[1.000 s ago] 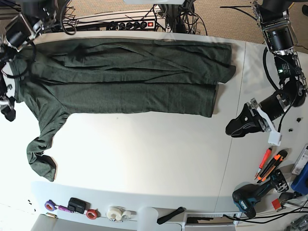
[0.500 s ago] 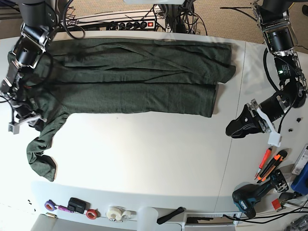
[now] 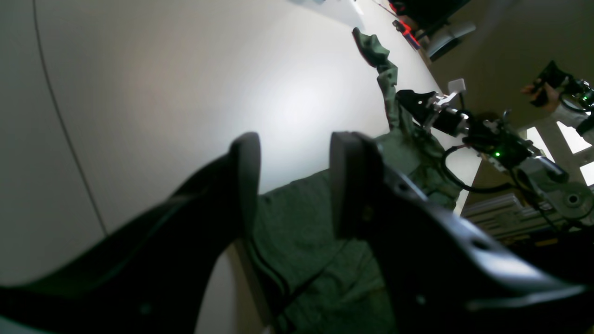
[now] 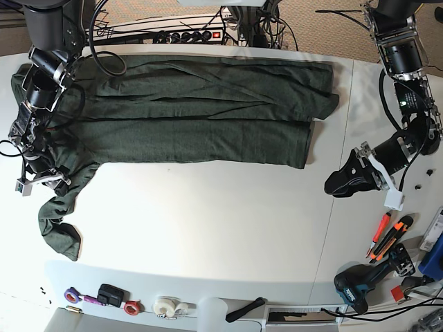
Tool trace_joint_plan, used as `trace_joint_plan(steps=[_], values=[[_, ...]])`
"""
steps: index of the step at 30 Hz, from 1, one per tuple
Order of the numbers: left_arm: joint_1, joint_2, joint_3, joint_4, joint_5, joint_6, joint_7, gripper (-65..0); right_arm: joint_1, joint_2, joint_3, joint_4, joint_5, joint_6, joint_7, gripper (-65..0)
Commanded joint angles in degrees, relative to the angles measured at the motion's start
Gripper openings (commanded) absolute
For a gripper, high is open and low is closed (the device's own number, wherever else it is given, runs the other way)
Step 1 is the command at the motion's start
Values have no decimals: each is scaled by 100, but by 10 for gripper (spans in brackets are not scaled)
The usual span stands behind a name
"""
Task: Layout the t-shirt on the table in an organized manner, then fold the t-shirt properly
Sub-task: 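Lift the hanging sleeve with the right gripper and lay it onto the shirt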
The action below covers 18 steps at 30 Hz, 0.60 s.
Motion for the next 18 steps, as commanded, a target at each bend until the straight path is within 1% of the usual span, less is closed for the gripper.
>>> trace_joint_plan(steps=[1,3,5,6,7,9,10,12,13,15,16,18], values=[[-114,-79,-33,90,-114,-30,-109,-395,109,52,11,42,31,-46,-61,-341],[-114,-81,-33,90,-101,-30,-109,-395,96,-46,11,42,33,-44,-57,-370],[-114,-79,-33,90,-101,-30,-109,-395,96,-157,11,42,31,-44,-57,-377],[-114,-79,-33,90,-101,-30,-109,-395,96,-205,11,42,28,-42,-61,-391],[-114,-79,-33,90,-101,-30,-109,-395,96,-245,11,42,28,-39,-61,-437],[-114,-79,-33,90,-101,-30,-109,-397,94,-264,11,42,31,31,-68,-581],[-114,-81,-33,90,-96,-30,-109,-397,96,-258,11,44,31,61,-68,-641],[-114,-79,-33,90,-11,-30,-114,-397,94,-205,13,55,48,181,-70,-650],[-114,-79,-33,90,33,-30,-116,-403,92,-160,20,70,125,330,-111,-650],[-114,-79,-33,90,153,-30,-188,-426,39,-70,87,214,509,798,-367,-650],[-114,-79,-33,90,238,-30,-262,-435,-22,-37,160,378,765,959,-560,-650],[-114,-79,-33,90,411,-30,-420,-442,-227,-26,426,896,1290,959,-1097,-650]])
